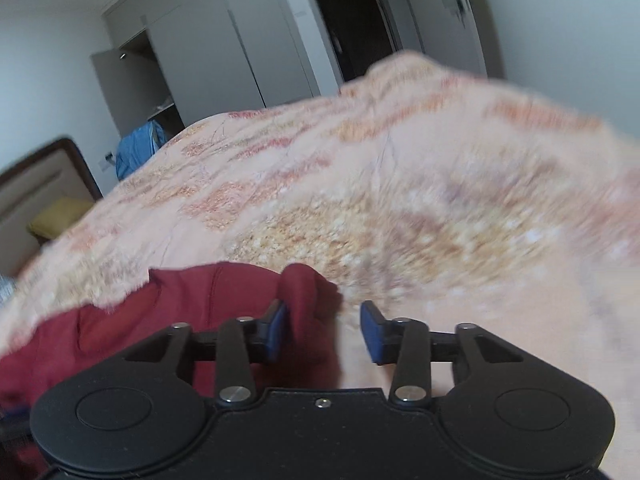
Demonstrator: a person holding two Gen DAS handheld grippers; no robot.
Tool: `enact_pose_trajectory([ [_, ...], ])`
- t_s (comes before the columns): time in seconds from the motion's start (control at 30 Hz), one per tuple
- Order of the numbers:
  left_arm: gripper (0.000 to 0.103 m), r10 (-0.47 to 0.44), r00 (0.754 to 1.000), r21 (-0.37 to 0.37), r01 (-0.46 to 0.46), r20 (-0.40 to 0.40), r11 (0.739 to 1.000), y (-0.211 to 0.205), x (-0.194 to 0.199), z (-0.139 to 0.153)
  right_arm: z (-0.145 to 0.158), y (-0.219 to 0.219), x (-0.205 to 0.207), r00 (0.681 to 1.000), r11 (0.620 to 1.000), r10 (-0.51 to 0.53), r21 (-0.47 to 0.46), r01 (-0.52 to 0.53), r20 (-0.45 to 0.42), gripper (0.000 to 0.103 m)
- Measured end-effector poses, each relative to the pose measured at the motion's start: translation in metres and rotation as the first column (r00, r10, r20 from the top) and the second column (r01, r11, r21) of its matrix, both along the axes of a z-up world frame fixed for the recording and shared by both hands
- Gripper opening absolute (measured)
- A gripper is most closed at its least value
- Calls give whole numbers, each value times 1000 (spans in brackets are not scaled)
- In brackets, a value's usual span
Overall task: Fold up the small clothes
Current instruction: 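Fold the held sleeve across the sweater body with the right gripper, release, then grasp the other sleeve cuff of the red sweater with the left gripper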
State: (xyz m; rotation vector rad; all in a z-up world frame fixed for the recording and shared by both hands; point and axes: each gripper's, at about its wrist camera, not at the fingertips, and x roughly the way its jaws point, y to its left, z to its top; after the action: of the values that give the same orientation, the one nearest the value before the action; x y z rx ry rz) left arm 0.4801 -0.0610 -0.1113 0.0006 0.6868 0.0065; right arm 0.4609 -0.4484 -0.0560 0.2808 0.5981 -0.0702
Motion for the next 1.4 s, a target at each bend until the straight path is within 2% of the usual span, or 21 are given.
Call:
enact_pose_trajectory([
  [0.03,103,0,1000,2,0,2,1000,0,0,0,4,3,-15,1000,999,10,-48,-9,13,51],
  [0.13,103,1,1000,7,-1,4,1000,-1,-1,-1,11,12,-60,999,983,23,-185,-16,35,52],
  [0.27,103,1,1000,7,-1,4,1000,-1,-1,-1,0,27,-97,998,954,64,-293,-61,-1,52],
  [0.33,103,1,1000,8,-1,5,1000,-1,-1,-1,-10,38,-98,995,935,95,-342,-100,-30,52],
  [0.43,103,1,1000,4,-1,5,1000,-1,-1,-1,-16,51,-83,992,925,126,-357,-128,-29,51],
  [0.5,103,1,1000,4,-1,6,1000,-1,-1,-1,-17,60,-72,993,914,120,-390,-112,-3,48],
  [0.53,103,1,1000,5,-1,6,1000,-1,-1,-1,-17,61,-66,994,911,113,-401,-100,10,39],
  [0.57,103,1,1000,3,-1,6,1000,-1,-1,-1,-16,62,-63,994,915,111,-392,-94,19,10],
  [0.6,103,1,1000,2,-1,6,1000,-1,-1,-1,-15,61,-61,994,926,104,-368,-89,21,5],
  [0.7,103,0,1000,0,0,8,1000,-1,-1,-1,-10,59,-72,999,946,35,-324,-21,37,4],
  [0.8,103,-1,1000,5,1,11,1000,0,-1,-2,-23,51,-81,999,963,-29,-269,23,-16,4],
  [0.87,103,-2,1000,7,2,11,1000,0,0,-2,-36,49,-79,998,967,-41,-253,30,-40,4],
  [1.0,103,-2,1000,0,2,12,1000,0,-1,-2,-39,54,-75,998,965,-47,-261,34,-46,5],
  [1.03,103,-2,1000,2,2,12,1000,0,-1,-1,-39,54,-76,998,965,-41,-260,28,-43,6],
  [1.13,103,4,1000,-16,-4,-9,1000,5,-2,8,-32,55,-82,999,966,-26,-257,16,-34,21],
  [1.23,103,19,999,-51,-21,-38,999,16,-10,25,-20,58,-92,1000,967,3,-255,-9,-25,46],
  [1.3,103,22,999,-79,-26,-47,997,28,-21,39,-13,63,-100,1000,965,15,-263,-20,-21,54],
  [1.4,103,54,998,-90,-56,-20,994,51,-46,60,-1,74,-113,999,965,44,-259,-42,2,78],
])
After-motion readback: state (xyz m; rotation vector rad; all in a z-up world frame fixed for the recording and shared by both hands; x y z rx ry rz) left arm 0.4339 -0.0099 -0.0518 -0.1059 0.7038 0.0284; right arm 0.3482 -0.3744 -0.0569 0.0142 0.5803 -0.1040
